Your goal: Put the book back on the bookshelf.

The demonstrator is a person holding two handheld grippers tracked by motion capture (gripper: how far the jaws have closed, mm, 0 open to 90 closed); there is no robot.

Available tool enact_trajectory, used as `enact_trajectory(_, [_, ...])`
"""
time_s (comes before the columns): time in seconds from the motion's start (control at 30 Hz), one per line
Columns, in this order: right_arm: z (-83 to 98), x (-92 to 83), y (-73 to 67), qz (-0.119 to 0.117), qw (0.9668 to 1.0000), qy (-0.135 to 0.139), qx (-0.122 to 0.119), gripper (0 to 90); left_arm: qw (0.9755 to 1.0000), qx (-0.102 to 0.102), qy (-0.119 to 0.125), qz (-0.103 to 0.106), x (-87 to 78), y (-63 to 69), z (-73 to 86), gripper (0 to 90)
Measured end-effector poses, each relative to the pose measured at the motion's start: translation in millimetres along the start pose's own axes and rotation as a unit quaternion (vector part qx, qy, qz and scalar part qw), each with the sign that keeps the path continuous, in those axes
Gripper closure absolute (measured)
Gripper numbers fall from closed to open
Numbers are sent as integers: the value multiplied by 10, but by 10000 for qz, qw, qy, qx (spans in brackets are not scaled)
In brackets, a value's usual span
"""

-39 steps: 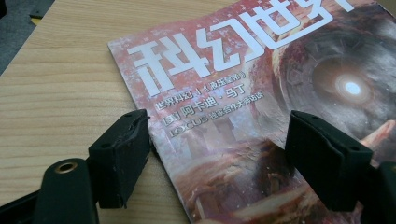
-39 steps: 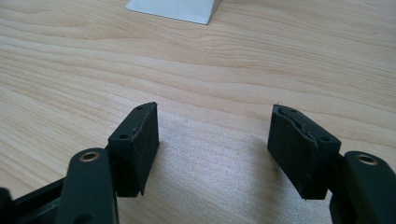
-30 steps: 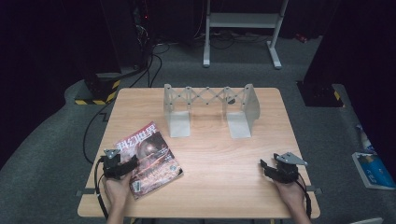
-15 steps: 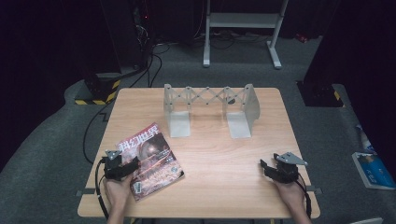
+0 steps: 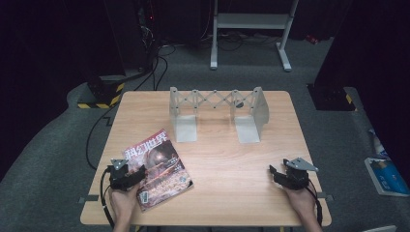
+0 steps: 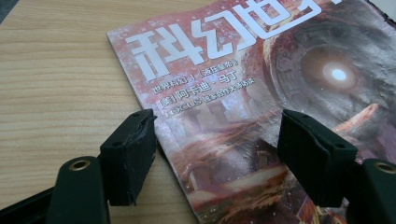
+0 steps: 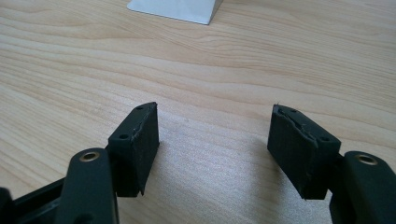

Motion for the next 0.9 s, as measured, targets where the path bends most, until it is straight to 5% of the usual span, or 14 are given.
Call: enact_trajectory(0.9, [0, -1, 0, -6, 10000, 4, -22, 338, 9996, 162, -76, 238, -155, 214, 182, 288])
Point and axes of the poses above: each handheld gripper's, and its own axes: x roughly forward along the jaws, z roughly out of its underside, y roughly to its right, the point moved 7 cm from there along x, roughly forward along the jaws, and after that the axes turned 11 degrees about z, right-handed, at the moved point
